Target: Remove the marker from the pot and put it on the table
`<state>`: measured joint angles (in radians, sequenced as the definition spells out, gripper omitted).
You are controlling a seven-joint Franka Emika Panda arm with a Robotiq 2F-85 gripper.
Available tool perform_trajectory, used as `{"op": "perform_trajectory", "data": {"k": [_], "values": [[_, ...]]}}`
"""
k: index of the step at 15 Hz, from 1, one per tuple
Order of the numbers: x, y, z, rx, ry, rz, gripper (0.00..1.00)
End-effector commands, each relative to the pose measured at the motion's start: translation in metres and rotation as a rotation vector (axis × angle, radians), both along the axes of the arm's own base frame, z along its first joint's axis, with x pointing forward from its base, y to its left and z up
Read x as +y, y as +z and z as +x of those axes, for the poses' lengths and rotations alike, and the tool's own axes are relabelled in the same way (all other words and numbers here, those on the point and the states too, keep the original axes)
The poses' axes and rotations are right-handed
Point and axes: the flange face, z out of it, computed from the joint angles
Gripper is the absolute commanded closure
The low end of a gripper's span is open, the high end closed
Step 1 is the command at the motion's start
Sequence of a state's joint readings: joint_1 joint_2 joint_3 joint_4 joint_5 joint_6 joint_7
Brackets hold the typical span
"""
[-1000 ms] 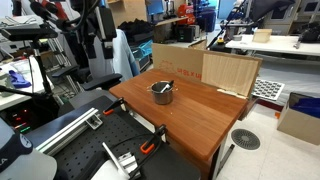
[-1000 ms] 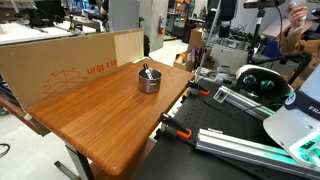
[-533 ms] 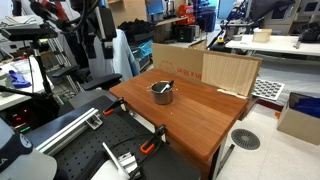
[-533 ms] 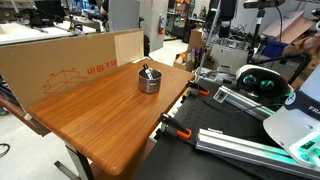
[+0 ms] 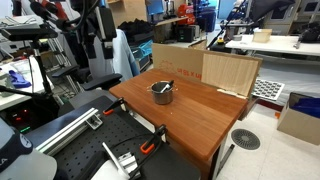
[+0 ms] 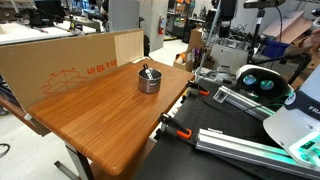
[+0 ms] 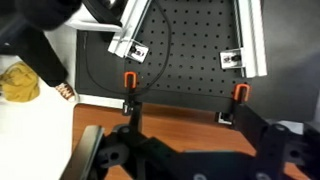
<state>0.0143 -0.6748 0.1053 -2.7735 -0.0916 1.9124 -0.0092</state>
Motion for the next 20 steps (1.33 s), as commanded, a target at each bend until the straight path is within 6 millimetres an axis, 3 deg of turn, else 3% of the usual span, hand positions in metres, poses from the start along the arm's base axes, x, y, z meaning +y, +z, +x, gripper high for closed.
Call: {"op": "perform_trajectory", "data": {"k": [1, 6, 9, 13, 20], "values": [[0.000, 0.000, 0.000, 0.001, 0.000, 0.000, 0.00], [0.000, 0.001, 0.001, -0.010, -0.014, -0.002, 0.00], [-0.003, -0.001, 0.018, -0.110, -0.073, -0.006, 0.00], [-0.013, -0.019, 0.042, -0.176, -0.167, -0.004, 0.00], [-0.027, -0.069, 0.097, -0.320, -0.311, 0.010, 0.00]]}}
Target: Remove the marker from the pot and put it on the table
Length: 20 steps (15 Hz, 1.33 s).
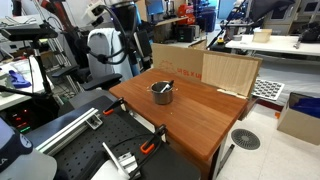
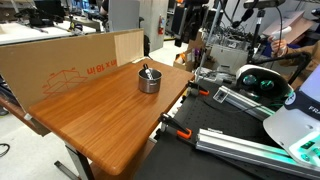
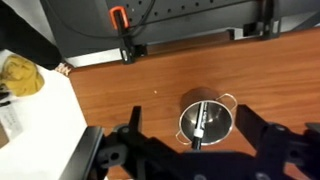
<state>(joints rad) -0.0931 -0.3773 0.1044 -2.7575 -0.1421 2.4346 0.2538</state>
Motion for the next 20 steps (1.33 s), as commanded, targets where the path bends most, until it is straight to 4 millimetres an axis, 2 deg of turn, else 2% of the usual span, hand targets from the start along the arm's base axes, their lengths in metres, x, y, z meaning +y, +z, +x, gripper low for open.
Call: {"op": "perform_trajectory", "data": {"k": [1, 6, 10, 15, 20], "values": [[-0.003, -0.022, 0.033, -0.058, -0.074, -0.011, 0.00], [-0.009, -0.054, 0.075, -0.157, -0.157, -0.008, 0.00], [-0.015, -0.086, 0.104, -0.128, -0.258, -0.010, 0.00], [-0.003, -0.117, 0.124, -0.099, -0.270, 0.001, 0.00], [0.009, -0.123, 0.137, -0.127, -0.255, 0.000, 0.00]]}}
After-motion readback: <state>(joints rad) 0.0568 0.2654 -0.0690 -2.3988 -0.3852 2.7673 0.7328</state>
